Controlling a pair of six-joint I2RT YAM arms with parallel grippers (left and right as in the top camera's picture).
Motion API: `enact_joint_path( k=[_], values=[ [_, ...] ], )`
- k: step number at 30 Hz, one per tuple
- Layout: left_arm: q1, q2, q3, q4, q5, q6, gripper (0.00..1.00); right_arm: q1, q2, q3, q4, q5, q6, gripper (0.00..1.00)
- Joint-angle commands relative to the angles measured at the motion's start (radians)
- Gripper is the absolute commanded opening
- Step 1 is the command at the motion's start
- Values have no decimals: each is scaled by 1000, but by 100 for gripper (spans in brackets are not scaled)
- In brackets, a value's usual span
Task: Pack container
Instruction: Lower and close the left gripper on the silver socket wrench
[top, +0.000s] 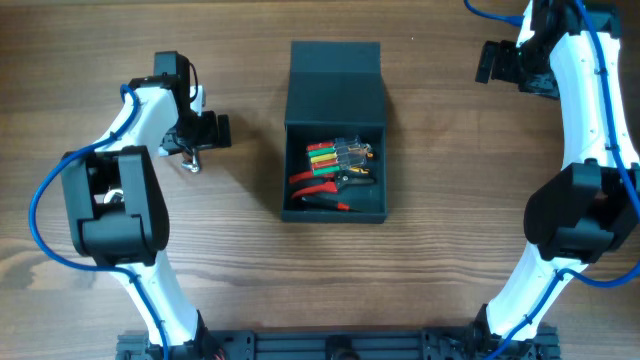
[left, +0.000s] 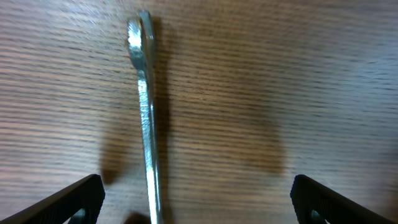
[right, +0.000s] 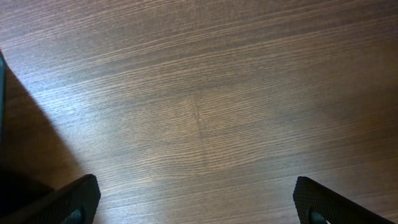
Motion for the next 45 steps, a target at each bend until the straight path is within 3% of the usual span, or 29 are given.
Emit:
enact_joint_path(
  k=[1,8,14,27,30,34,40,45],
  values=[
    [18,31,-10,10,-2,-16,100,0,5,-2,1,-1,-30,100],
    [39,44,-10,10,35,-29,100,0,5,-2,2,0,-43,100],
    [39,44,-10,-8,35,-31,92,0,5,-2,3,-1,-43,100],
    [39,44,-10,-10,-33,-110,91,0,5,-2,1,0,-44,100],
    [39,44,-10,-14,-40,-112,81,0,5,-2,1,-1,-44,100],
    [32,44,-10,-21,-39,-112,76,0,5,-2,-2,0,-45,100],
    [23,44,-10,-21,-36,-112,52,0,5,-2,-2,-1,-50,100],
    [22,44,-10,-21,-36,-112,46,0,5,-2,-3,-1,-68,100]
  ],
)
